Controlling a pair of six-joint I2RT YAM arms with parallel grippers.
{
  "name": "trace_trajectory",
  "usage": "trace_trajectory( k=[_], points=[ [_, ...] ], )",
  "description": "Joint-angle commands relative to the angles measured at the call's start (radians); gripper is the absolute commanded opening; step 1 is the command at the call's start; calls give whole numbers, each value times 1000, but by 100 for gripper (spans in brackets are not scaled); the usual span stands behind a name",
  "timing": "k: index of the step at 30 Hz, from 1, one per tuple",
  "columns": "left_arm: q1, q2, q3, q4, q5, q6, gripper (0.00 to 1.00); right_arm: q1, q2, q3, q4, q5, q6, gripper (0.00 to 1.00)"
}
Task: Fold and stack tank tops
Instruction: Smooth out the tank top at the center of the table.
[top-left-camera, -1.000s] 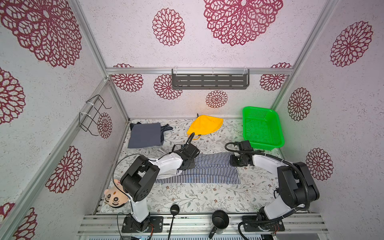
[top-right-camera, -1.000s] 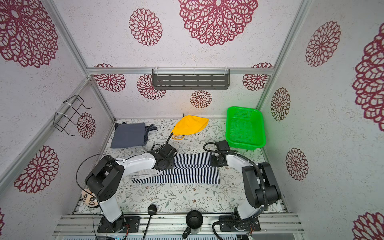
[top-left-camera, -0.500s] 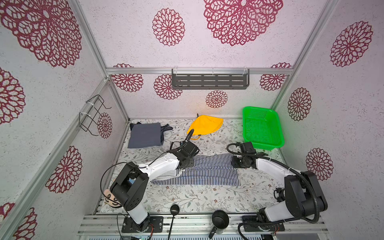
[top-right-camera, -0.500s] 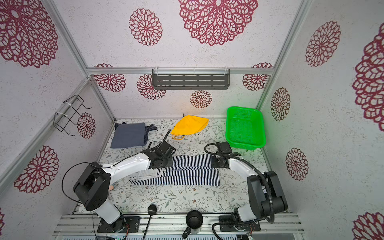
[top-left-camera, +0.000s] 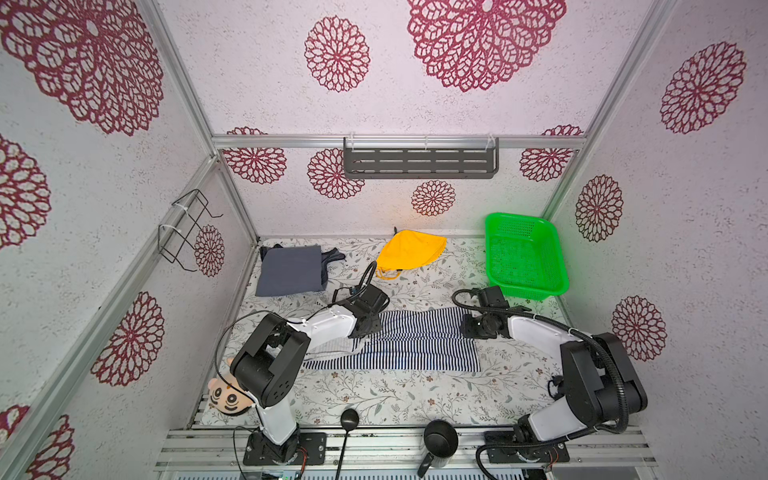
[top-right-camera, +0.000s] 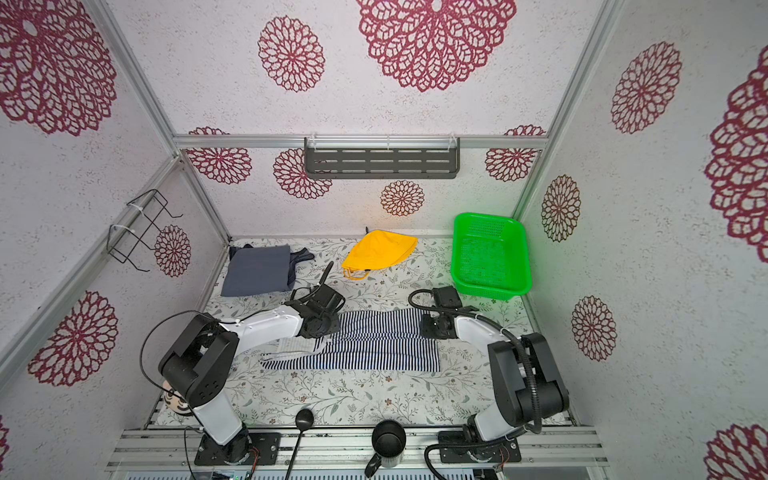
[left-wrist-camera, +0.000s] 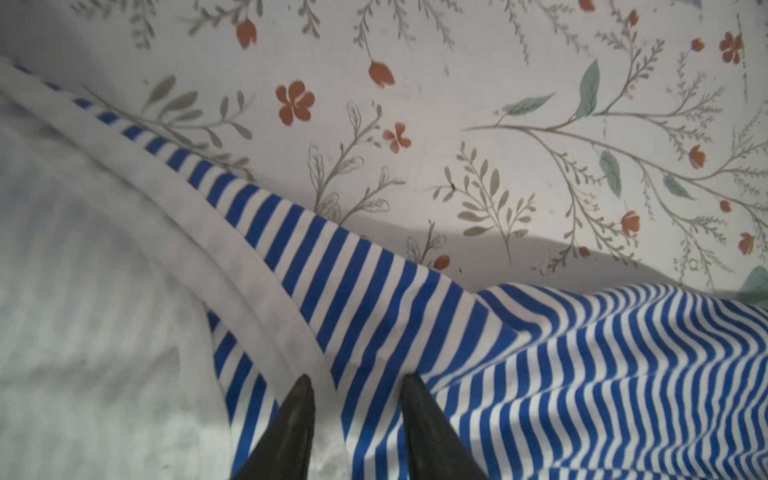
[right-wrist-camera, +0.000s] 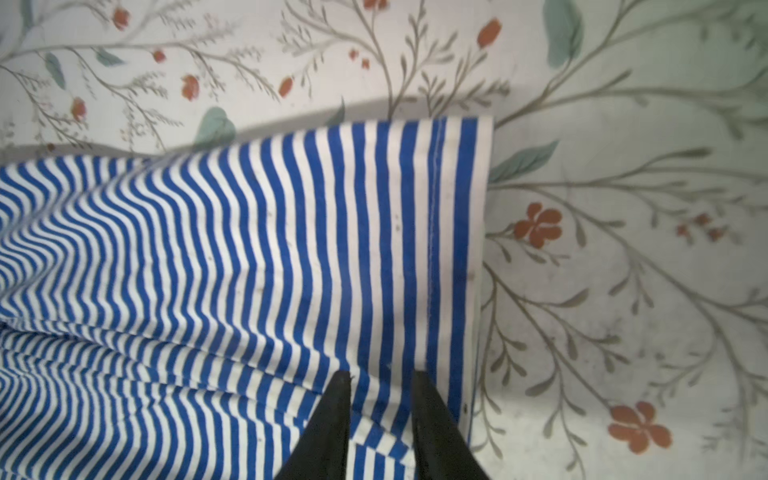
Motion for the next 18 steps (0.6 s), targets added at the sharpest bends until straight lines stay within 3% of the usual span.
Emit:
trace_trajectory(
  k=[1,7,13,18],
  points=[
    [-2,-11,51,50,-23,19,40,-4,-31,83,-10,32,-48,29],
    [-2,86,109,134,48,1,40,-4,139,152,57,-1,-43,27],
    [85,124,51,209,87,-24,38,-30,233,179,59,77,-49,25],
    [127,125,82,169,35,23,37,-54,242,179,34,143,-56,24]
  ],
)
